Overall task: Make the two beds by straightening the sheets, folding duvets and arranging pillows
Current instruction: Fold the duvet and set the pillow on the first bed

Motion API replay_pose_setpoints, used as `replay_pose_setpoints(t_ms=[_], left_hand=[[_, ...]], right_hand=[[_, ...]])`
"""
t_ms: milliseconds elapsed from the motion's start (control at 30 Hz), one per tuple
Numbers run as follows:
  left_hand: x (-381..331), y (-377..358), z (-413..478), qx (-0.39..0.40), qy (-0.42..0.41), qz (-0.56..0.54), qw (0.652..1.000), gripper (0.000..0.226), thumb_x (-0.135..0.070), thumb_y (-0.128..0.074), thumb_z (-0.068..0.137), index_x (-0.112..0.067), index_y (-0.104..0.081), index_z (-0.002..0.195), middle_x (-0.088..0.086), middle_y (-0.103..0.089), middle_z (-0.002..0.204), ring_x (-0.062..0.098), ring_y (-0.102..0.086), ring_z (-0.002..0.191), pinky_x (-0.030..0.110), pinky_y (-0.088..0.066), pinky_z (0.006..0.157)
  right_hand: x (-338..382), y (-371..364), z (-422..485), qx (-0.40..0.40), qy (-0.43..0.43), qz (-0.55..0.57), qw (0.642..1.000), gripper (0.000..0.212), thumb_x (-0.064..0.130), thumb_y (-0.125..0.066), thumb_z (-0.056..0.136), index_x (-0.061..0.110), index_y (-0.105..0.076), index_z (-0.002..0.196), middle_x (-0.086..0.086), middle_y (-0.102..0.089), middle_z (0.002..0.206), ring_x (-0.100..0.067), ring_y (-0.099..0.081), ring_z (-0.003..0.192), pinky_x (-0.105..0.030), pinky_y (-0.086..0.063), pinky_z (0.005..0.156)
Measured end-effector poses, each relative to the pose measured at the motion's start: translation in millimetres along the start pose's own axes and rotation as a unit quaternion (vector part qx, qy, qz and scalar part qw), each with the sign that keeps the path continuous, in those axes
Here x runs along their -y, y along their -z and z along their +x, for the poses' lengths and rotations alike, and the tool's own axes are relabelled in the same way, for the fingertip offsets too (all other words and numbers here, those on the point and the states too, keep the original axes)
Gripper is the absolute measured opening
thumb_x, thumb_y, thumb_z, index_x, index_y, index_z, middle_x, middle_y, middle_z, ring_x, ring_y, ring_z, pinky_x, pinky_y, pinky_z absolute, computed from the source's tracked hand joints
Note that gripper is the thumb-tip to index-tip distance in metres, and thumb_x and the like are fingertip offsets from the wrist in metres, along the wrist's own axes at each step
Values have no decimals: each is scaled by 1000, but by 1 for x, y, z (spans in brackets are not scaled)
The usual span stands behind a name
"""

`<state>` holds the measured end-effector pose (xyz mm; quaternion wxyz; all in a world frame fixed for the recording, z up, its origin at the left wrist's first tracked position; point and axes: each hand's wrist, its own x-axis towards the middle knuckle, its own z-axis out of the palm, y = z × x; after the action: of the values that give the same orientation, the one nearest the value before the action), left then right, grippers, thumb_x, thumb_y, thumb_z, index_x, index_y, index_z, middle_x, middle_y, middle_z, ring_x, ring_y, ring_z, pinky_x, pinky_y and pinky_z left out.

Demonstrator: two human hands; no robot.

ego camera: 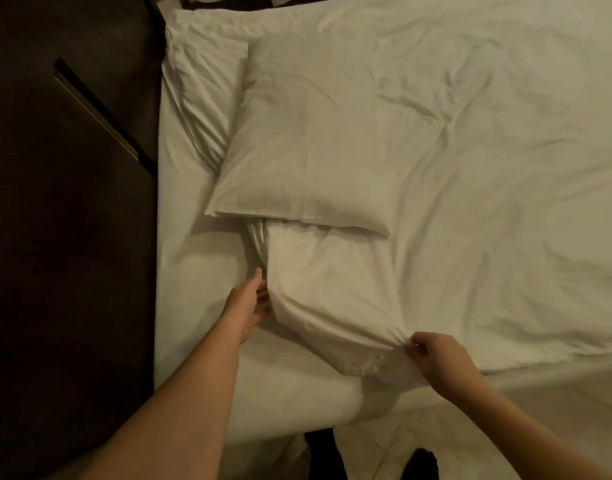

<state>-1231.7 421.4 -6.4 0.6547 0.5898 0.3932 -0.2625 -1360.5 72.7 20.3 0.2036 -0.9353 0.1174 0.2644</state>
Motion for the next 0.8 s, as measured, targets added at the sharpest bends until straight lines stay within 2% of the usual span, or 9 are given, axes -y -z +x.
replay_pose_setpoints(t_ms=[100, 133, 233, 300, 367, 433, 533, 667, 800], left_hand=[[1, -16, 17, -20, 14, -52, 998, 28, -37, -50, 107, -17, -68, 115, 5, -73, 100, 24, -67, 87, 34, -53, 74], [0, -18, 26, -28, 15, -52, 998, 28, -36, -50, 107, -16, -68, 115, 7, -73, 99, 25, -68, 86, 33, -53, 73], [11, -7, 96, -66, 5, -37, 997, 37, -38, -57, 95, -15, -70, 121, 12, -75, 116, 29, -74, 101, 46, -60, 90], [17, 2, 139, -67, 22, -26, 997, 43, -38, -63, 85, -16, -72, 121, 11, -76, 117, 30, -75, 101, 52, -60, 92], [-1, -8, 128, -27, 38, -16, 999, 49, -37, -67, 82, -15, -71, 125, 11, -76, 117, 29, -75, 104, 49, -60, 93], [-28, -26, 90, 18, 41, -6, 999, 45, -36, -67, 88, -13, -71, 127, 11, -77, 116, 27, -74, 108, 41, -61, 89], [-50, -38, 65, 62, 52, -19, 997, 38, -32, -56, 100, -10, -70, 127, 13, -74, 120, 27, -69, 114, 33, -56, 86], [-61, -36, 54, 93, 81, -33, 992, 34, -39, -58, 100, -12, -74, 114, 10, -75, 116, 26, -70, 106, 35, -54, 83], [-67, -29, 43, 129, 92, 20, 987, 50, -59, -69, 86, -16, -76, 112, 13, -77, 114, 28, -71, 106, 39, -54, 86]], right_hand=[[-2, -5, 8, 11, -1, -9, 1000, 20, 35, -59, 95, 22, -65, 82, 4, -64, 77, -15, -60, 74, -31, -47, 65], [-2, -7, 11, 5, 1, -10, 1000, 16, 34, -60, 95, 23, -66, 85, 5, -64, 82, -16, -61, 78, -30, -45, 67], [0, -17, 21, -27, 0, 20, 999, 9, 31, -63, 95, 26, -68, 99, 6, -65, 95, -17, -62, 85, -27, -42, 70], [1, -23, 29, -33, -6, 32, 999, 11, 30, -63, 95, 26, -69, 103, 5, -65, 98, -18, -64, 86, -29, -43, 70], [3, -28, 36, -32, -14, 36, 999, 12, 29, -63, 95, 25, -70, 104, 4, -66, 99, -19, -64, 87, -29, -43, 71], [6, -31, 42, -24, -25, 34, 999, 12, 28, -63, 94, 24, -71, 103, 3, -67, 100, -21, -65, 90, -30, -41, 71], [9, -35, 45, -10, -28, 35, 999, 10, 27, -64, 93, 23, -72, 99, 3, -70, 96, -22, -66, 90, -31, -41, 70], [8, -39, 44, 1, -28, 28, 999, 7, 27, -65, 92, 25, -71, 94, 5, -71, 92, -20, -66, 88, -33, -47, 69], [7, -41, 41, 9, -21, 23, 999, 6, 29, -63, 93, 30, -69, 93, 10, -69, 88, -15, -65, 84, -29, -47, 69]])
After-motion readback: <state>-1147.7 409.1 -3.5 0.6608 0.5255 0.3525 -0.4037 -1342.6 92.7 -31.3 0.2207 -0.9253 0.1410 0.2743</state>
